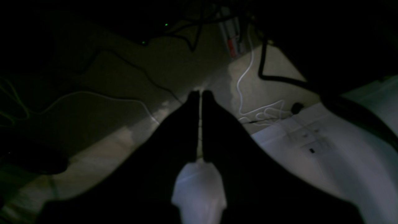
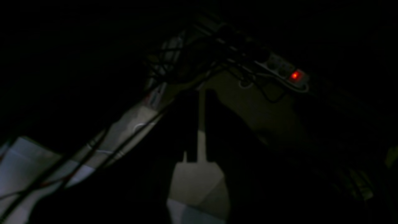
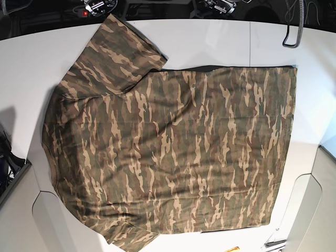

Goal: Fold the T-shirt properly

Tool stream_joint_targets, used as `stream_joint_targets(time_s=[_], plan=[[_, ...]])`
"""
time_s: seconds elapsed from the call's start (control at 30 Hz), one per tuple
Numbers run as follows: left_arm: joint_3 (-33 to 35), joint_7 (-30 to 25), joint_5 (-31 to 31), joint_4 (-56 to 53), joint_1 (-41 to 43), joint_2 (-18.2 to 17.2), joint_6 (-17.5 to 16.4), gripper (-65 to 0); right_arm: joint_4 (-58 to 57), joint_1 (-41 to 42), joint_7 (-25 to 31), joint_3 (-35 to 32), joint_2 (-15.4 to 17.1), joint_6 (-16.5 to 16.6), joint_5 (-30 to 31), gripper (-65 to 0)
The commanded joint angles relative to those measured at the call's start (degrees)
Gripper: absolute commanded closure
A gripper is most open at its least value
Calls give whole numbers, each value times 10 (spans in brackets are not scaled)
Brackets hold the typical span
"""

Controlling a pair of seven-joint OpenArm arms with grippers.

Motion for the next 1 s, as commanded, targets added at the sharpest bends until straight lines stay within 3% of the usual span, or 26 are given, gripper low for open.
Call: stream_joint_targets(time_s=[0.0, 0.17, 0.33, 0.47, 0.67, 0.83, 0.97], plan=[[1, 3, -1, 3, 3, 0, -6, -20, 4, 0, 4, 0, 3, 2, 2, -30], [1, 2, -2, 15, 19, -2, -6, -20, 9, 0, 4, 0, 15, 4, 4, -30], [0, 2, -42, 52, 53, -5, -6, -20, 49, -20, 4, -1, 32, 5, 22, -30], [-24, 0, -66, 100, 86, -16, -6, -20, 118, -70, 4, -1, 59, 31, 21, -30], [-113, 5, -84, 193, 156, -44, -7, -20, 262, -178, 3, 0, 123, 80, 50, -30], [-210, 17, -123, 299, 236, -56, -6, -20, 411, -278, -15, 0, 187, 80, 145, -30], [-279, 47, -147, 398, 306, -57, -7, -20, 541, -357, -51, 9, 223, 80, 172, -30]])
